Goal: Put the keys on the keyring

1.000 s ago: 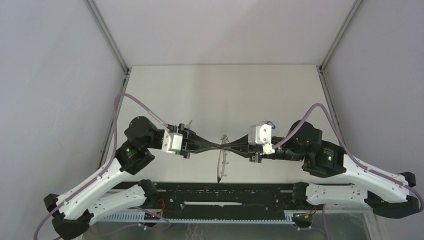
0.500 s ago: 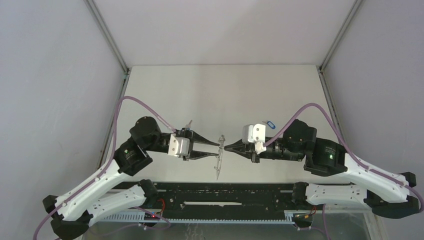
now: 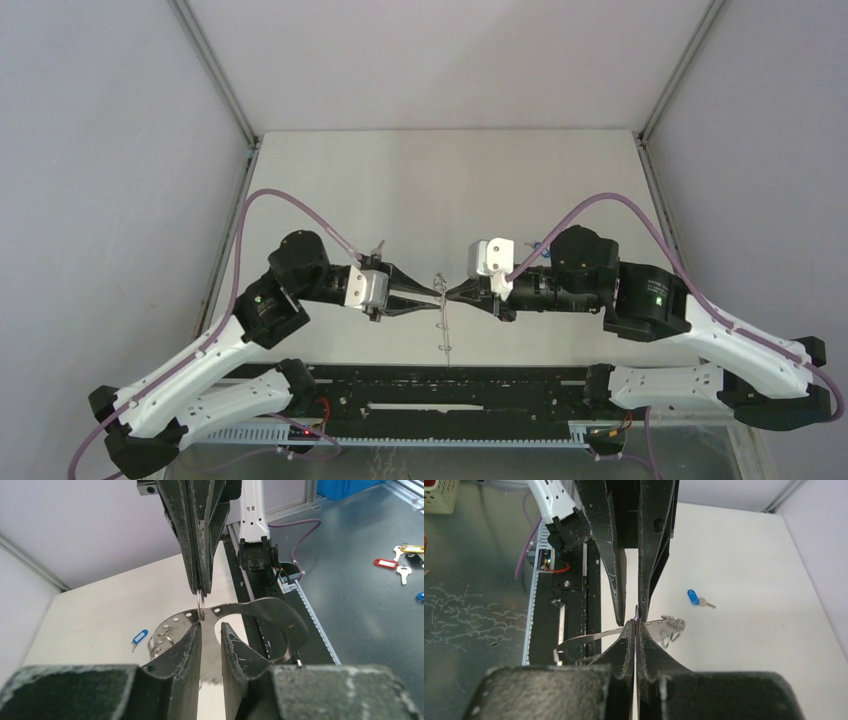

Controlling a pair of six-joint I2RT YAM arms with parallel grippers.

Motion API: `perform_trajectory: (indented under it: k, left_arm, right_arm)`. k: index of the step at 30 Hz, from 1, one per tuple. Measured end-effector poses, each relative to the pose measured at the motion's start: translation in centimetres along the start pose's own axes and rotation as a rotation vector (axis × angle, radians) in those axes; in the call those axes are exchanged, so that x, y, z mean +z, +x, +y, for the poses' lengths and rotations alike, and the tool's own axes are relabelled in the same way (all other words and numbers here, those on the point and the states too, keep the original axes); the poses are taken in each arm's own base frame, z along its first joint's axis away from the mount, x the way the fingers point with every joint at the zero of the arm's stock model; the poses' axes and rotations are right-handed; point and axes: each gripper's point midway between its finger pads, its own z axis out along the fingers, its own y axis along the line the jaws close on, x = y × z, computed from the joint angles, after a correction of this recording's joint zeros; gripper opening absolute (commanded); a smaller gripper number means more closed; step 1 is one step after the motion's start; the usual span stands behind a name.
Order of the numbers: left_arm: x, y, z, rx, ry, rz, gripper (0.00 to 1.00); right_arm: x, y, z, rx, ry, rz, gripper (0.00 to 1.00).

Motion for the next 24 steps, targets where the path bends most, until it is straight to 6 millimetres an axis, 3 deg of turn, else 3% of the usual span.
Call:
perform_trajectory:
  k: [6, 24]
  left_arm:
    - [0.2, 0.1, -0.5, -0.021, 0.032, -0.003, 0.27]
    - [0.1, 1.1, -1.0, -0.043, 0.047, 0.029, 0.14]
  right_arm:
    - [0.4, 0.9, 0.2, 0.012, -0.020, 0.056, 0.00]
    - [1.4, 1.8, 0.5, 0.034, -0.060, 0.204, 0.00]
